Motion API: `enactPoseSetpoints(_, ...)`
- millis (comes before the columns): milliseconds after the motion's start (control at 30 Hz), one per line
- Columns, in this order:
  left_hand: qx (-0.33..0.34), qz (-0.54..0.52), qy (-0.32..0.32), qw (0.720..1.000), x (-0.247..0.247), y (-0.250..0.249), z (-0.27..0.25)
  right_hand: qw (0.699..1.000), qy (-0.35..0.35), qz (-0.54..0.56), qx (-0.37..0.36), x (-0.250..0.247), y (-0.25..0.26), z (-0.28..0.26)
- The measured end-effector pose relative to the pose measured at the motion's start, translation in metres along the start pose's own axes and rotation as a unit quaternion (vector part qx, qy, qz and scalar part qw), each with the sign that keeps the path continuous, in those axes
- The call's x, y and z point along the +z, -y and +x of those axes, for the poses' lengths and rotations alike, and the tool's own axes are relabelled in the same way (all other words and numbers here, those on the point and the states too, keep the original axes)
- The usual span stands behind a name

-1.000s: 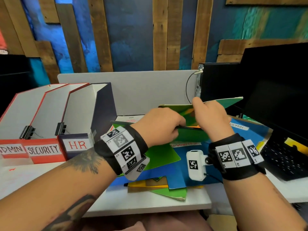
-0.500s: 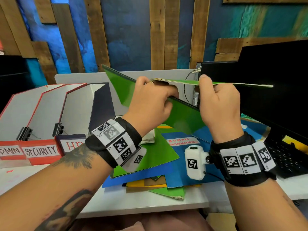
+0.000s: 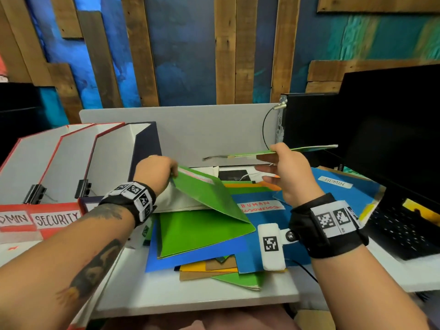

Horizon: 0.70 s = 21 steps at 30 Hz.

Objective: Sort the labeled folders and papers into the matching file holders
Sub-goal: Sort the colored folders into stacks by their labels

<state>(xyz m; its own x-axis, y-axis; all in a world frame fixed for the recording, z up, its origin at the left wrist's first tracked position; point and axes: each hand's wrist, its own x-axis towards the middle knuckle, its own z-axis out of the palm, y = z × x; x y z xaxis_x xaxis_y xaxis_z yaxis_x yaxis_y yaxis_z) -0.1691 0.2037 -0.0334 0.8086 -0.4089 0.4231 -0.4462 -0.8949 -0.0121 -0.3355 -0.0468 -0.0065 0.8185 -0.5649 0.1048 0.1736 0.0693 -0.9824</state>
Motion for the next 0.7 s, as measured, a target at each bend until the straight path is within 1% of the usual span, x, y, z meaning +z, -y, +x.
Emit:
enactPoseSetpoints(133, -0.055, 0.057, 0.079, 0.994, 0.012, 0.022, 0.001, 0.999, 0.007, 0.033, 0.038, 0.005, -0.005, -0.002)
enactPoseSetpoints(167, -0.063, 0.052, 0.087, 0.993, 0.012, 0.022, 0.001, 0.998, 0.009, 0.035, 0.044, 0.007, -0.007, -0.002)
enactPoseSetpoints(233, -0.061, 0.009, 0.081, 0.995, 0.01, 0.02, 0.003, 0.998, 0.012, 0.034, 0.048, 0.011, -0.009, -0.003)
enactPoseSetpoints(300, -0.035, -0.077, 0.086, 0.993, 0.008, 0.008, 0.003, 0.998, 0.014, 0.032, 0.048, 0.014, -0.012, -0.004)
enactPoseSetpoints(333, -0.005, -0.116, 0.105, 0.988, 0.008, -0.001, 0.001, 0.998, 0.013, 0.032, 0.05, 0.015, -0.013, -0.004)
enactPoseSetpoints(400, 0.074, -0.143, 0.175, 0.971, 0.011, -0.024, -0.006, 0.998, 0.013, 0.032, 0.051, 0.016, -0.014, -0.005)
enactPoseSetpoints(433, 0.106, -0.13, 0.214, 0.962, 0.013, -0.036, -0.011, 0.998, 0.013, 0.032, 0.051, 0.016, -0.013, -0.006)
enactPoseSetpoints(467, 0.14, -0.113, 0.239, 0.954, 0.02, -0.044, -0.015, 0.998, 0.013, 0.032, 0.051, 0.016, -0.013, -0.007)
enactPoseSetpoints(567, 0.203, -0.05, 0.291, 0.934, 0.043, -0.061, -0.029, 0.998, 0.014, 0.032, 0.05, 0.015, -0.012, -0.008)
enactPoseSetpoints(600, 0.212, -0.038, 0.313, 0.925, 0.053, -0.062, -0.032, 0.998, 0.013, 0.033, 0.051, 0.015, -0.012, -0.008)
enactPoseSetpoints(633, 0.205, -0.021, 0.338, 0.918, 0.06, -0.062, -0.034, 0.998, 0.014, 0.034, 0.051, 0.015, -0.012, -0.008)
enactPoseSetpoints(700, 0.156, 0.025, 0.36, 0.92, 0.07, -0.055, -0.034, 0.998, 0.015, 0.036, 0.052, 0.014, -0.012, -0.007)
